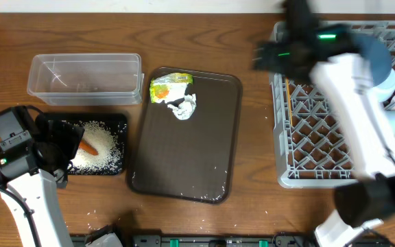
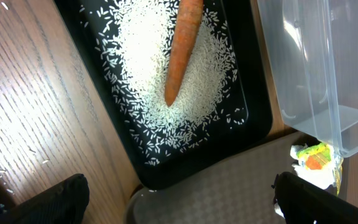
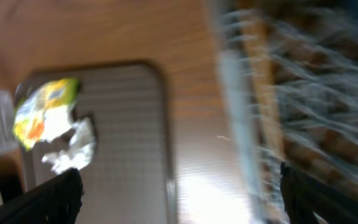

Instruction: Sort waste into correct bins and load items into the dishwasher rack

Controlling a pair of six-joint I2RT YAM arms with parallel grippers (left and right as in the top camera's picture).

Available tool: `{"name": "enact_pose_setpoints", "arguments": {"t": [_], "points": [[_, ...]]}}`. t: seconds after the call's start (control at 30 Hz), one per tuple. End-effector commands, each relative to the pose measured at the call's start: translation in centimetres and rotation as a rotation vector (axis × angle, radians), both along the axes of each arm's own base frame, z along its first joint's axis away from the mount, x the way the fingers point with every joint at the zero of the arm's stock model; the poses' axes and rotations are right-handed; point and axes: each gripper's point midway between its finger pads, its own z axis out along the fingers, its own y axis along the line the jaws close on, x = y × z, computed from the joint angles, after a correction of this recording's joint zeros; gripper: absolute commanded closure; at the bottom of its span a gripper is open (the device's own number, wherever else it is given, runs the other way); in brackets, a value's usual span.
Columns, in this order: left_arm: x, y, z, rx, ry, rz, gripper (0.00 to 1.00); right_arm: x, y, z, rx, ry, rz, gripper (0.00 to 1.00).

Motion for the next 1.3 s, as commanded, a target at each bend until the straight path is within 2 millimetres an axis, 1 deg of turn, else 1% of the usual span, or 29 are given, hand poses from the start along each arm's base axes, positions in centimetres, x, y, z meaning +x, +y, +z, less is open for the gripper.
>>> {"name": "enact_pose_setpoints", "arguments": {"t": [0.0, 0.1, 0.2, 0.27, 0.47, 1.1, 1.27], "points": [[0.1, 0.5, 0.6, 0.017, -0.007, 0.018, 0.03, -1.5, -3.4, 1.1, 0.013, 0.035, -0.085, 0.01], [0.1, 0.5, 0.6, 0.017, -0.007, 0.018, 0.02, -3.6, -6.7, 0.3, -0.015, 0.132, -0.163, 0.01], [0.1, 0.5, 0.6, 0.017, -0.006, 0.018, 0.03, -4.7, -8.7, -0.4, -0.048, 0.185, -0.205, 0.01], [0.1, 0.5, 0.6, 0.017, -0.007, 0.018, 0.03, -5.0, -9.6, -0.5, -0.072, 0.200, -0.223, 0.01], [0.1, 0.5, 0.6, 0.017, -0.007, 0.018, 0.03, -5.1, -11.0, -0.5, -0.141, 0.195, -0.250, 0.01], [0.1, 0.5, 0.6, 0.017, -0.007, 0.018, 0.03, -5.1, -10.8, -0.5, -0.147, 0.193, -0.245, 0.01], [1.0, 0.9, 1.0, 0.035, -0.048, 0.022, 0.03, -5.1, -10.8, -0.5, -0.147, 0.193, -0.245, 0.01]]}}
